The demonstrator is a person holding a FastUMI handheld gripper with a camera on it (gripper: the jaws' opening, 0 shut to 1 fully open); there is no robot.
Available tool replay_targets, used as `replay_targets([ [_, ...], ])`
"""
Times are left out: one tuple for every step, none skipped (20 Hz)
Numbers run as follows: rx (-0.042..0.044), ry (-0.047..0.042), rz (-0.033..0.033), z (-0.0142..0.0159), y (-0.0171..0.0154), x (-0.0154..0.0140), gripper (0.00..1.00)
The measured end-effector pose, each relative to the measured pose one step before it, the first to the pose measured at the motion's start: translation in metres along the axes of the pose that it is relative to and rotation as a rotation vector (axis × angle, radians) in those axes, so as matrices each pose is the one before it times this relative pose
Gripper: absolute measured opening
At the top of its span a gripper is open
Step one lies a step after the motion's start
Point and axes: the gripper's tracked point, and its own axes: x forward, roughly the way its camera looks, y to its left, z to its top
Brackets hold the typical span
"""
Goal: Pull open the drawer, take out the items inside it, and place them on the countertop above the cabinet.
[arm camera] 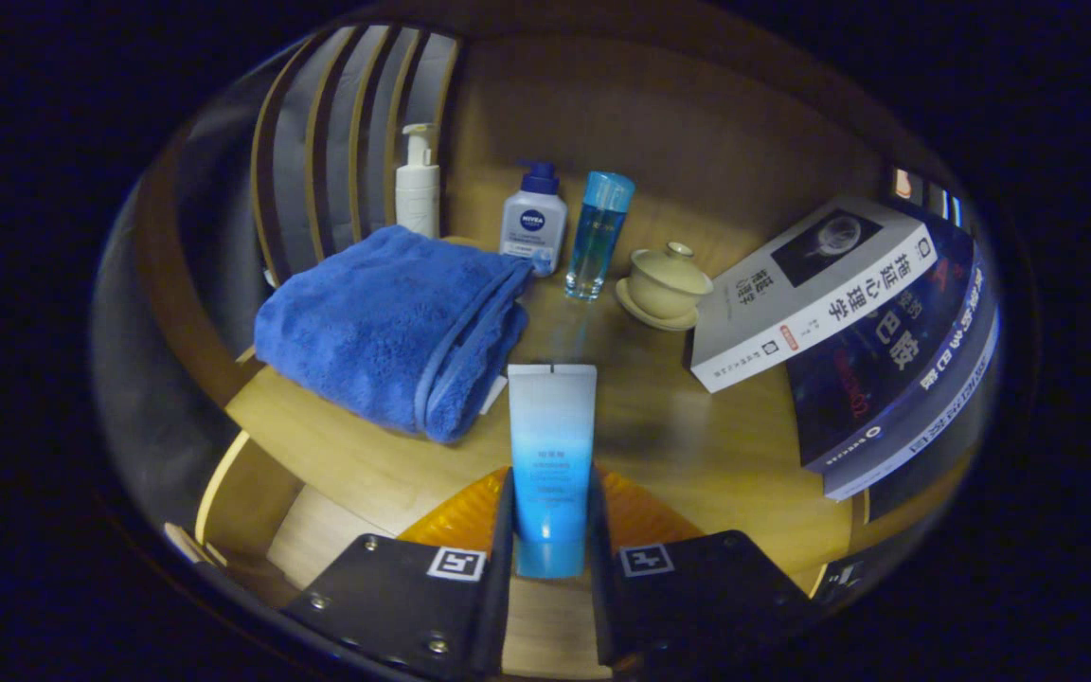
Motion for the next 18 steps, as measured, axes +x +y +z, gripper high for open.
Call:
replay_targets([
  [-0.00363,-0.00807,-0.00878,0.00084,-0.00138,0.00035,0.38],
  [-0.00808,-0.00979,-0.01192,0.00024,-0.00178,0.00047,0.44],
  [-0.00373,-0.03090,-0.01024,0.00582,-0.00158,-0.00079,0.44],
  [-0.00247,-0.03278,-0.01485,0.00626,-0.00170,-0.00218,0.45],
  [-0.00093,-0.03811,-0.01268,0.00898,-0.00295,-0.00395,0.53],
  [0.00435,-0.04160,-0.01323,0.00727,-0.00210,-0.00353,0.60],
  [0.00068,-0.04247,-0.01551,0.00909,-0.00272,-0.00561,0.60],
  [-0.00183,-0.04489,-0.01683,0.00865,-0.00431,-0.00654,0.65],
  [-0.00382,-0.05051,-0.01224,0.01101,-0.00326,-0.00691,0.67],
  [-0.00794,-0.04704,-0.00598,0.00899,-0.00069,-0.00536,0.68],
  [-0.01194,-0.03519,-0.00371,0.00677,-0.00033,-0.00846,0.70],
  [-0.01192,-0.02517,0.00339,-0.00008,-0.00206,-0.00505,0.70],
  [-0.00558,-0.02324,0.00050,0.00183,0.00089,-0.00862,0.70],
  [-0.00149,-0.01910,0.00508,0.00321,0.00393,-0.00805,0.70],
  [0.00593,-0.01568,0.01169,0.00235,0.00424,-0.00786,0.70],
  [0.01008,-0.00829,0.01943,-0.00035,0.00576,-0.00813,0.70],
  [0.01525,0.00029,0.02450,-0.00120,0.00717,-0.00868,0.70],
  [0.01723,-0.00124,0.02659,-0.00206,0.00933,-0.00914,0.70],
])
